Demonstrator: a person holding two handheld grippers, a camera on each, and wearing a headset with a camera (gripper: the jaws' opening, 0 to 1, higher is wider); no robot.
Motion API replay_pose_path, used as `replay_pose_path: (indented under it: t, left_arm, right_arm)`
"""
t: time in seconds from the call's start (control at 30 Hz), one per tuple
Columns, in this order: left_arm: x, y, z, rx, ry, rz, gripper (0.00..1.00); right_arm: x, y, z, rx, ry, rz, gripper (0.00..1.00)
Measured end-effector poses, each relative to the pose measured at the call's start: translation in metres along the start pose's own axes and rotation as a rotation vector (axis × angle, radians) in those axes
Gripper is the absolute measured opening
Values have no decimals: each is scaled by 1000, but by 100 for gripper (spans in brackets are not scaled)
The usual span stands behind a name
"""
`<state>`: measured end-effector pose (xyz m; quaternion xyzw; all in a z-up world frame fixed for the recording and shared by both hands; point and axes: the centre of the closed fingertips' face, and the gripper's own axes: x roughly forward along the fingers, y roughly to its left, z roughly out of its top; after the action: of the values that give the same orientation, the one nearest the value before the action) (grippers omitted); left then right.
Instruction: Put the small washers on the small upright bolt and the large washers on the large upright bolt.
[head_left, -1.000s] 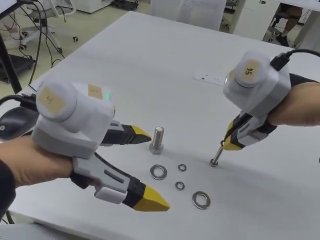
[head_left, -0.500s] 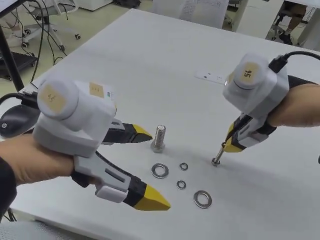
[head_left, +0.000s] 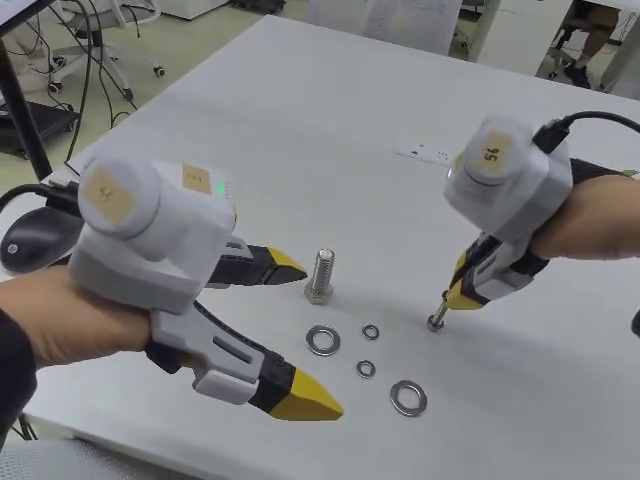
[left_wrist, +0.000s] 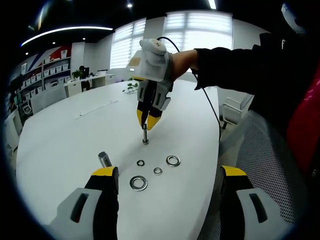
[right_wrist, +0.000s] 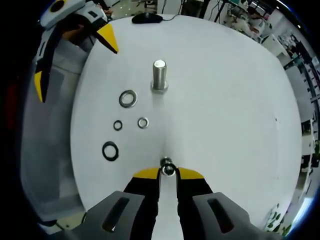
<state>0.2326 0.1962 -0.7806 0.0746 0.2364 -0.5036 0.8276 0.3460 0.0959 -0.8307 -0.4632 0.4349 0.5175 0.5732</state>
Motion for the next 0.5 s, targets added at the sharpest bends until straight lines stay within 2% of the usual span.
replay_pose_path:
  t: [0.5]
  left_arm:
    - [-1, 1, -2, -4, 4, 4, 83]
  right_arm:
    - [16, 4, -3, 13, 14, 29, 14]
